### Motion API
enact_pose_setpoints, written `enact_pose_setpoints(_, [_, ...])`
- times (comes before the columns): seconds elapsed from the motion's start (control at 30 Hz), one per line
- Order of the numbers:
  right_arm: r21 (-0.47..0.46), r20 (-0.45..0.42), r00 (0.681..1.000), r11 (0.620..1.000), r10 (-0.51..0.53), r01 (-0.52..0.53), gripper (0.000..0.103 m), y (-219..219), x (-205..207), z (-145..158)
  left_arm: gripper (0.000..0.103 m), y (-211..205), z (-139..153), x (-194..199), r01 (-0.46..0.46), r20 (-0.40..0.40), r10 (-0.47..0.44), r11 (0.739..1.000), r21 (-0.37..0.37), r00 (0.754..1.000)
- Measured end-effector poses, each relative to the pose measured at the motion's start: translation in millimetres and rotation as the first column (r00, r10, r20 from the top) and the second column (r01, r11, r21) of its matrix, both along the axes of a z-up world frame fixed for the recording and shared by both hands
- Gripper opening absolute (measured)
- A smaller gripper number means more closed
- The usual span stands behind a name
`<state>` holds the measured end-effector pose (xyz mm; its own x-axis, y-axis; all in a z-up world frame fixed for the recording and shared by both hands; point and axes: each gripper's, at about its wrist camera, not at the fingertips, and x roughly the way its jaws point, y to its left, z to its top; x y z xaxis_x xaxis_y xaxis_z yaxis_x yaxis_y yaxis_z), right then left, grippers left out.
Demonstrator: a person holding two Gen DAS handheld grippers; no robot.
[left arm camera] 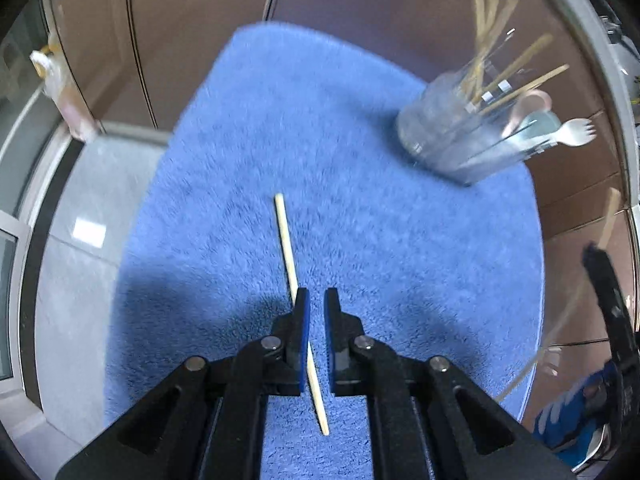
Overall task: Organize utensils
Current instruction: 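Lift both held chopsticks up toward the holder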
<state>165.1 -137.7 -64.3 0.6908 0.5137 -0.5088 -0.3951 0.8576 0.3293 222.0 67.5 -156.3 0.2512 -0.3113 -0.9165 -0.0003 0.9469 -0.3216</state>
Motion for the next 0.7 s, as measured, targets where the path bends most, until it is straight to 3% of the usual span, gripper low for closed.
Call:
enact_pose_setpoints(0.33, [0.015, -0.031, 0.999, 1.000, -0.022, 0.022, 0.005, -18.1, 3.9, -12.9, 0.007, -10.5, -44.0, 25.1, -0.019, -0.123, 0.022, 1.000, 0.020, 0.992])
enact_pose_setpoints(0.5, [0.029, -0.047, 0.998, 0.999, -0.031, 0.032, 0.005, -26.5, 9.2, -21.2, 0.008, -12.4, -43.1, 28.9, -0.014, -0.129, 0.015, 1.000, 0.009, 0.991])
enact_pose_setpoints(0.53, [0.031, -0.050, 0.998, 0.999, -0.032, 0.033, 0.005, -28.0, 10.3, -22.5, 0.009, -11.3, -40.0, 28.0, -0.013, -0.122, 0.014, 1.000, 0.009, 0.992])
enact_pose_setpoints(0.6, [0.036, -0.053, 0.998, 0.999, -0.035, 0.037, 0.005, -30.7, 11.9, -24.2, 0.021, -8.0, -35.2, 25.7, -0.010, -0.113, 0.011, 1.000, 0.004, 0.994])
enact_pose_setpoints(0.7, [0.047, -0.056, 0.998, 0.998, -0.041, 0.043, 0.005, -34.3, 14.2, -25.6, 0.026, -3.4, -31.8, 23.5, -0.014, -0.106, 0.016, 1.000, 0.020, 0.994])
